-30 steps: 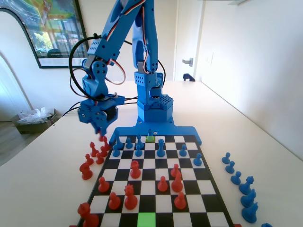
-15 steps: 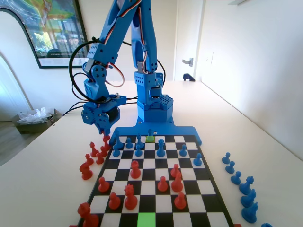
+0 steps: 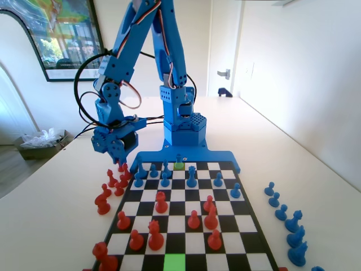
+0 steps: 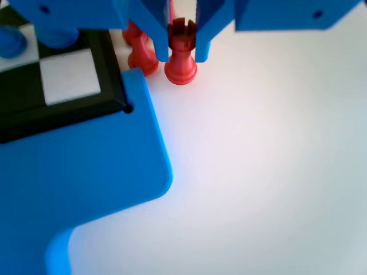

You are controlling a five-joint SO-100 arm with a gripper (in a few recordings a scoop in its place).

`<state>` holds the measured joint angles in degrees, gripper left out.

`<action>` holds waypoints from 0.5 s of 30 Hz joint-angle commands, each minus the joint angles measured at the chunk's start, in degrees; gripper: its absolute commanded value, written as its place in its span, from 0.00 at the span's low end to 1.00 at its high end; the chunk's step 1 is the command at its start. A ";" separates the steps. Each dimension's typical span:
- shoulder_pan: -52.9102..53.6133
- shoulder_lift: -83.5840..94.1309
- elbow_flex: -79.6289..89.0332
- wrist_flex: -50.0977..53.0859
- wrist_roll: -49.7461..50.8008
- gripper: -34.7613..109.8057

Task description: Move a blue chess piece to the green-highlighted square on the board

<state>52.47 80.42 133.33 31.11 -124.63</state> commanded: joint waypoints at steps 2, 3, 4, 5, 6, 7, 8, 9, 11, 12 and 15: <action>0.53 1.41 -0.18 -2.20 -0.62 0.26; 0.53 1.41 0.18 -2.90 -0.62 0.26; 0.53 1.32 0.35 -3.16 -0.70 0.27; 0.53 1.23 0.53 -3.52 -0.70 0.27; 0.44 1.23 0.79 -3.96 -0.70 0.27; 0.35 1.23 1.14 -4.57 -0.70 0.27; 0.35 1.23 1.32 -4.83 -0.79 0.28; 0.35 1.23 1.58 -5.19 -0.88 0.28; 0.18 1.23 2.11 -5.98 -1.05 0.29; 0.18 1.23 2.37 -6.42 -1.05 0.29; 0.09 1.23 2.90 -7.03 -1.14 0.29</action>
<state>51.94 80.24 135.62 24.43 -124.72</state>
